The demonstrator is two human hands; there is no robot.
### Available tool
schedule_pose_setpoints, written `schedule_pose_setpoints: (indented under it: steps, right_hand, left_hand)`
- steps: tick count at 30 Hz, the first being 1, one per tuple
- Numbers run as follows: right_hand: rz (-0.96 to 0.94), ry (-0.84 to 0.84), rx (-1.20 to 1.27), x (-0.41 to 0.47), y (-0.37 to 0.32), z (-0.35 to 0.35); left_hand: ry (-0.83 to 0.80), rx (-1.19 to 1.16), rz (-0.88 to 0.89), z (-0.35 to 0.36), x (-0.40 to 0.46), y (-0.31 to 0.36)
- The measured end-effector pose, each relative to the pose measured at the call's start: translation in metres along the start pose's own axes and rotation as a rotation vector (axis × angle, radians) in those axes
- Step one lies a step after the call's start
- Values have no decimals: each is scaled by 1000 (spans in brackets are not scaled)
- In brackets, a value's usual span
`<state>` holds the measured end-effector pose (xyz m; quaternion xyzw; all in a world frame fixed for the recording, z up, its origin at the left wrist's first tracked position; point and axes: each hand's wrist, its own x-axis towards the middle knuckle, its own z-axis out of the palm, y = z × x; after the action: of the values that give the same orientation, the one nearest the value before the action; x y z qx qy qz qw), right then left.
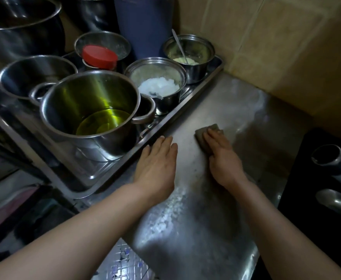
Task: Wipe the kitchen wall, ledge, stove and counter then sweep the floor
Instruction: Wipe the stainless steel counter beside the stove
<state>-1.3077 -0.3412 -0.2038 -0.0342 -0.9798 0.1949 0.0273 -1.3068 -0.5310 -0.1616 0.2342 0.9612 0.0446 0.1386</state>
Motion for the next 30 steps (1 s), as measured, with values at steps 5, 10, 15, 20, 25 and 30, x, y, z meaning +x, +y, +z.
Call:
schedule_pose_setpoints:
  steps: [5,10,15,20,25,30]
  right_hand:
    - [-100,31,78,-59,-33,18]
    - [-84,3,13,-74,-12,4]
    - [219,29,-40,-79,23,-6]
    - [33,0,16,-150,-15,5]
    - [48,-10,28,-143,23,-14]
    - [204,38,-54,-121,64,-26]
  left_hand:
    - [-37,-28,35,7,-8,3]
    - [-36,-60,90,14,-23,7]
    - [-43,-92,139,21,-42,18]
    - [-56,-93,178,20,-53,32]
    - [-65,-101,188,22,-60,48]
    - [-74,-98,175,31,-65,66]
